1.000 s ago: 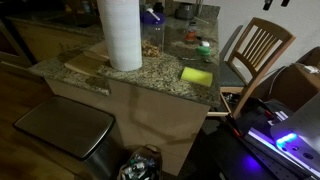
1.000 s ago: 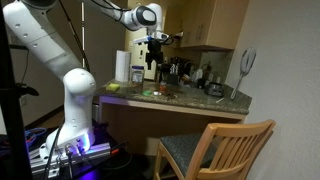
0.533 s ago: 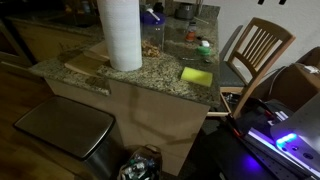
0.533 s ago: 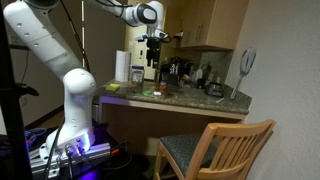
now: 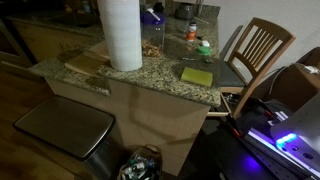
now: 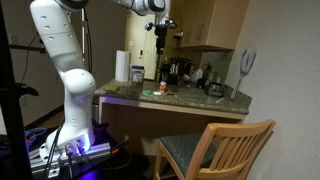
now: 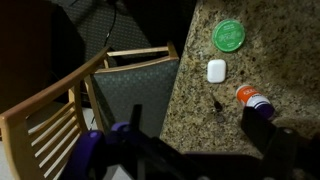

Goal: Pick up the keys and put them in between the ear pods and the green object

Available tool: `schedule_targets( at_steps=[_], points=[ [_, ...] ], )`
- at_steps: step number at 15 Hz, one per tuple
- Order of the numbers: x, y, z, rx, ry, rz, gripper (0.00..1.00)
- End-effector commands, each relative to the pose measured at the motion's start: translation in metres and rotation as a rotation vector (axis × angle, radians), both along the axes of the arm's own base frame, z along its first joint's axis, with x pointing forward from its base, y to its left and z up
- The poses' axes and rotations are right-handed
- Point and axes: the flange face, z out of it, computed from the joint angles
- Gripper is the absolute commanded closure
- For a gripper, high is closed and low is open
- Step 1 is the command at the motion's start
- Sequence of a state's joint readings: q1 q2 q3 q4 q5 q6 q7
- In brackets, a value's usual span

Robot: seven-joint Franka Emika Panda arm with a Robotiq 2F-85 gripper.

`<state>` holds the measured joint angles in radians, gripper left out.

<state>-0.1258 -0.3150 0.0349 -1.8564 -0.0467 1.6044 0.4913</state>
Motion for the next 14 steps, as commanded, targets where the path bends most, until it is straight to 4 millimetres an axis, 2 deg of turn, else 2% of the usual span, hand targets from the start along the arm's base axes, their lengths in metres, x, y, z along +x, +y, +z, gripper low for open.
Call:
schedule_targets(
  at_steps=[1,4,10,12,13,14],
  points=[
    [0.003,-0.001,0.001,0.001,0.004,-0.001,0.0],
    [0.026,0.003,-0.035,-0.031,0.078,-0.108,0.0],
    [0.074,0.014,-0.138,0.047,0.095,-0.483,0.0],
    [0.082,0.015,-0.16,0.042,0.048,-0.597,0.0],
    [0.082,0.015,-0.148,0.027,0.08,-0.516,0.0],
    [0.084,0.016,-0.156,0.025,0.082,-0.53,0.0]
  ],
)
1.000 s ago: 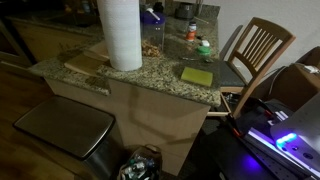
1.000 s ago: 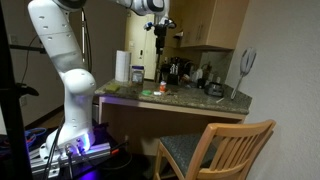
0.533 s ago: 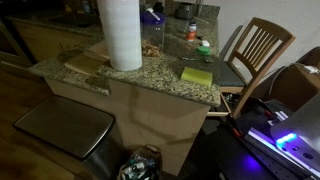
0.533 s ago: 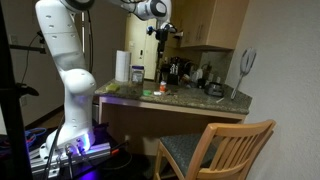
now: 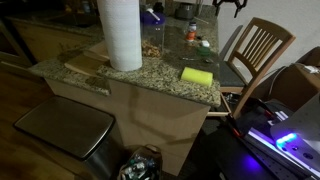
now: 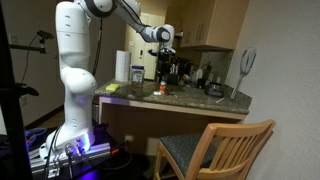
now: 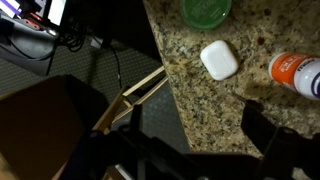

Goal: Pick up the keys and put them in between the ear pods and the green object

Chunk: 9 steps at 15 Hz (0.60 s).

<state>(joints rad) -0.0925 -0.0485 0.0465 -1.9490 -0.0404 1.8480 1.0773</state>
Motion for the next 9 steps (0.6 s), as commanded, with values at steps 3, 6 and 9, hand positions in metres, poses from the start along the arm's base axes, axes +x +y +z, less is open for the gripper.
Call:
schedule_targets(
  at_steps=[3,6,9],
  points=[
    [0.0,0.001,0.003,0.0,-0.003,0.003,0.0],
    [0.015,0.008,-0.02,-0.079,-0.04,-0.05,0.0],
    [0.035,0.015,-0.043,-0.169,-0.117,-0.089,0.0]
  ],
)
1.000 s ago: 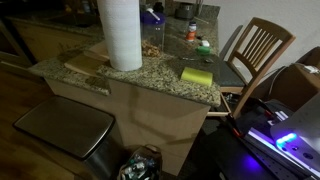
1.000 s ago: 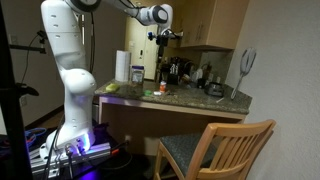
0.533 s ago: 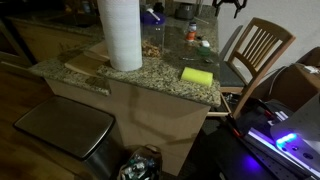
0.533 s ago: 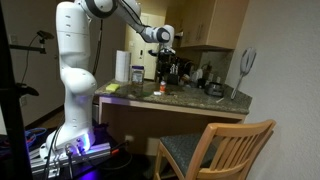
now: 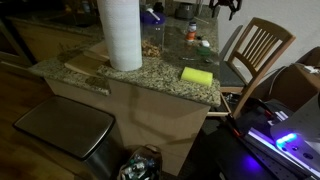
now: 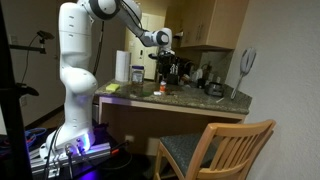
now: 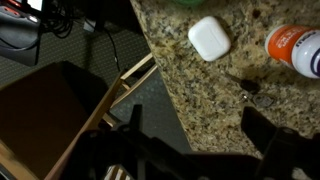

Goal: Pick up the keys and put them in between the ear pods and the green object

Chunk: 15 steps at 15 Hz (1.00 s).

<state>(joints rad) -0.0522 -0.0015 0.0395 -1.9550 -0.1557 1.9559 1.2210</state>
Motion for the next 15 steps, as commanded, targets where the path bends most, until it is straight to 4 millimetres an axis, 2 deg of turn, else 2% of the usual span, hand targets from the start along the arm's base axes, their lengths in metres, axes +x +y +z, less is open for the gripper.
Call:
schedule_targets(
  at_steps=[1,3,5,6,9,11,12,14,15],
  points=[
    [0.023,0.004,-0.032,-0.084,-0.069,-0.045,0.0],
    [0.033,0.003,-0.049,-0.098,-0.08,-0.092,0.0],
    [0.038,-0.008,-0.066,-0.047,-0.067,-0.168,0.0],
    [0.031,0.002,-0.056,-0.074,-0.059,-0.12,0.0],
    [0.035,-0.008,-0.069,-0.064,-0.052,-0.154,0.0],
    [0.036,-0.008,-0.068,-0.063,-0.055,-0.156,0.0],
    [0.03,-0.016,-0.062,-0.057,-0.053,-0.159,0.0],
    [0.033,-0.019,-0.062,-0.004,-0.055,-0.241,0.0],
    [0.052,-0.037,-0.089,0.029,-0.047,-0.288,0.0]
  ],
)
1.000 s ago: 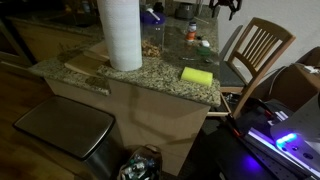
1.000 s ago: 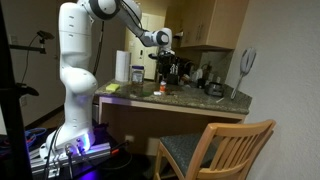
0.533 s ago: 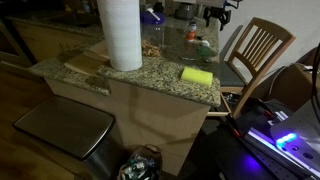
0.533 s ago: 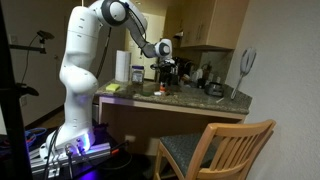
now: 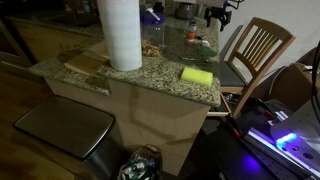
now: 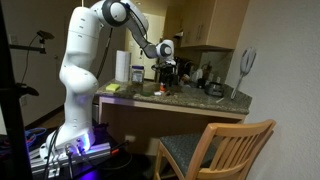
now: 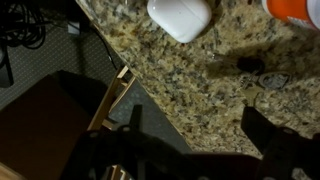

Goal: Pick up the keys and put them in between the ear pods and the green object

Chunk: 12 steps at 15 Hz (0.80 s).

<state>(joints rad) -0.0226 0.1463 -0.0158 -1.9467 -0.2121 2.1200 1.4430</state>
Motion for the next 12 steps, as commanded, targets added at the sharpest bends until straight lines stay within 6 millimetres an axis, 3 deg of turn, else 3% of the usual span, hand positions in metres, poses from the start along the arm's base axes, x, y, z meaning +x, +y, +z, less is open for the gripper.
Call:
schedule_targets(
  at_steps=[1,5,6,7,12],
  points=[
    [0.02,-0.032,-0.025,0.08,-0.004,-0.129,0.0],
    [0.041,-0.064,-0.055,0.143,0.031,-0.238,0.0],
    [0.047,-0.064,-0.056,0.154,0.033,-0.252,0.0],
    [0.029,-0.061,-0.05,0.129,0.033,-0.215,0.0],
    [0.044,-0.06,-0.067,0.197,0.033,-0.191,0.0]
  ],
)
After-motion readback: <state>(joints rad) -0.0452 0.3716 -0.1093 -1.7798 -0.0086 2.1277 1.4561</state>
